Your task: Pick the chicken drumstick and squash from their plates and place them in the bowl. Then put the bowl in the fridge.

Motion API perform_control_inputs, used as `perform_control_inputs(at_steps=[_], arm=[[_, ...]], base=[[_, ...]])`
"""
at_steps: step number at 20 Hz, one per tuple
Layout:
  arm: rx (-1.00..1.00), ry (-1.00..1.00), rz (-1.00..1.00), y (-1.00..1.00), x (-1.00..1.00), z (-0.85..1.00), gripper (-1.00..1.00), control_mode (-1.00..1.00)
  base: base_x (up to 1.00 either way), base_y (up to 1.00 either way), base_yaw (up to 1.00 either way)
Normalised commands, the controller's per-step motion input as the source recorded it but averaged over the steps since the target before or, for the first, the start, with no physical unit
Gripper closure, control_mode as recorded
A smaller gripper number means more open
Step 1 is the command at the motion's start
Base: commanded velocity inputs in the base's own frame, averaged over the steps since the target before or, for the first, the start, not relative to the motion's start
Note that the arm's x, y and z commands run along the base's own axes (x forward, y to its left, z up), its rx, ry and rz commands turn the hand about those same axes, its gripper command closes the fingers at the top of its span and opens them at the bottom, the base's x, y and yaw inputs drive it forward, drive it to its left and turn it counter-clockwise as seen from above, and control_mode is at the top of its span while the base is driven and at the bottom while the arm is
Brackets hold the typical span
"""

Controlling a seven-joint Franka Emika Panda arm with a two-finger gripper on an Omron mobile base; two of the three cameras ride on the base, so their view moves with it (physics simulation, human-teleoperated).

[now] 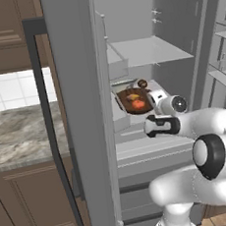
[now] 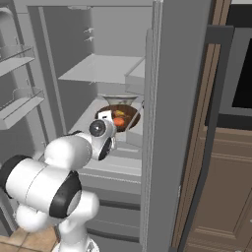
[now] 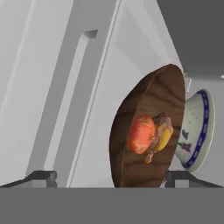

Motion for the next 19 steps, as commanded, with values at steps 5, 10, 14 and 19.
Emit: perform_control_inputs(at_steps=[5, 10, 14, 19], arm=[[-0.10, 0.09, 0.01, 0.08, -0.53, 0.57, -1.00, -1.00], [-0.01, 0.14, 0.06, 0.08, -0.52, 0.65, -1.00, -1.00], [0.00, 0.10, 0.17, 0.00, -0.63, 0.60, -1.00, -1.00], [0.00, 0.18, 0.15, 0.00, -0.69, 0.50, -1.00, -1.00]], base=[[0.00, 0.00, 0.00], [0.00, 0.00, 0.00], [0.00, 0.00, 0.00], [0.00, 0.00, 0.00]])
